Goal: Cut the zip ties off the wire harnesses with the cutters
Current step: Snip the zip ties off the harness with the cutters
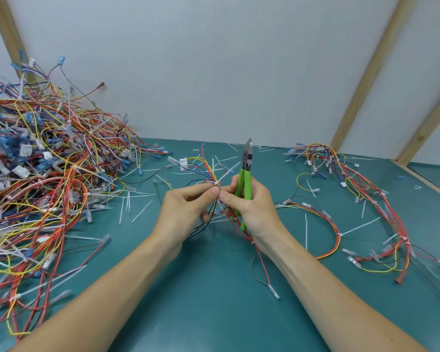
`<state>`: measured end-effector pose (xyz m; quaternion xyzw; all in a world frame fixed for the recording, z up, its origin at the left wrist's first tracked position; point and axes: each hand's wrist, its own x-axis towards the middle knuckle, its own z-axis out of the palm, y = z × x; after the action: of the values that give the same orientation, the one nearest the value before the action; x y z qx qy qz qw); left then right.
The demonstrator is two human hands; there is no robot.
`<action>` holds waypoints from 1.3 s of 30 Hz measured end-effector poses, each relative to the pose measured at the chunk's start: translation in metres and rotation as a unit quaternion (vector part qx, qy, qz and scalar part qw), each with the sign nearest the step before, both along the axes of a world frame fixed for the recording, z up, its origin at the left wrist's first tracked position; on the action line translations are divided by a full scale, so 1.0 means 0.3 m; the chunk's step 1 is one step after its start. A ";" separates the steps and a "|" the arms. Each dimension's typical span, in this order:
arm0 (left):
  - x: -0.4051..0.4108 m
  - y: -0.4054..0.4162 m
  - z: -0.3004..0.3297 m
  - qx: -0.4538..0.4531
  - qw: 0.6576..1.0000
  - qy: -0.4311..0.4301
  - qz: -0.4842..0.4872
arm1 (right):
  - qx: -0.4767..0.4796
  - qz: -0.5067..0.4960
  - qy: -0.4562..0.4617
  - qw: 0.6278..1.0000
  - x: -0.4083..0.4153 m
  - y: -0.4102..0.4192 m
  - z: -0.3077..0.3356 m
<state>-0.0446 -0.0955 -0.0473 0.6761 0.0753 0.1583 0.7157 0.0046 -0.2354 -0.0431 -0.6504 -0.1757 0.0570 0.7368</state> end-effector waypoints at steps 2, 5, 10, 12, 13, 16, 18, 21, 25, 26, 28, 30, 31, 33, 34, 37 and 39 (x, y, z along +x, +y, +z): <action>0.001 0.004 -0.006 -0.019 0.999 0.037 -0.028 | -0.018 0.017 -0.013 1.000 0.005 -0.004 -0.002; 0.007 0.010 -0.015 -0.048 0.996 0.057 -0.049 | -0.041 0.031 -0.010 0.999 0.005 -0.002 -0.002; 0.010 0.016 -0.004 -0.110 0.993 0.031 0.026 | -0.064 -0.103 -0.048 0.991 0.019 -0.012 0.016; 0.013 0.026 -0.002 -0.106 0.992 0.018 0.065 | -0.122 -0.137 -0.112 0.977 0.037 -0.043 0.020; 0.014 0.030 -0.002 -0.099 0.991 0.010 0.086 | -0.151 -0.141 -0.139 0.968 0.046 -0.059 0.022; 0.013 0.036 -0.004 -0.068 0.988 -0.015 0.140 | -0.245 -0.149 -0.216 0.933 0.062 -0.087 0.022; 0.009 0.036 0.000 -0.055 0.986 -0.025 0.153 | -0.289 -0.144 -0.249 0.913 0.064 -0.087 0.019; 0.009 0.041 0.002 -0.039 0.985 -0.033 0.166 | -0.334 -0.123 -0.269 0.895 0.059 -0.082 0.016; 0.009 0.044 0.005 -0.037 0.983 -0.049 0.172 | -0.336 -0.107 -0.274 0.895 0.053 -0.079 0.013; 0.008 0.042 0.005 -0.041 0.983 -0.056 0.170 | -0.332 -0.109 -0.275 0.896 0.052 -0.078 0.012; 0.008 0.038 0.005 -0.045 0.982 -0.067 0.168 | -0.329 -0.119 -0.278 0.895 0.049 -0.076 0.012; 0.009 0.036 0.003 -0.043 0.982 -0.074 0.166 | -0.332 -0.128 -0.278 0.892 0.051 -0.075 0.013; 0.009 0.036 0.001 -0.041 0.983 -0.076 0.164 | -0.332 -0.130 -0.276 0.893 0.052 -0.075 0.013; 0.011 0.037 -0.004 -0.036 0.983 -0.080 0.159 | -0.329 -0.127 -0.268 0.897 0.053 -0.076 0.013; 0.011 0.037 -0.006 -0.033 0.984 -0.081 0.156 | -0.329 -0.125 -0.266 0.897 0.053 -0.076 0.012; 0.010 0.036 -0.011 -0.028 0.985 -0.084 0.148 | -0.332 -0.119 -0.270 0.896 0.048 -0.074 0.011; 0.011 0.035 -0.012 -0.029 0.985 -0.086 0.145 | -0.330 -0.121 -0.271 0.896 0.046 -0.074 0.013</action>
<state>-0.0413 -0.0850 -0.0510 0.6211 0.1155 0.3155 0.7081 0.0184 -0.2577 -0.0392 -0.8625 -0.2596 -0.1567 0.4051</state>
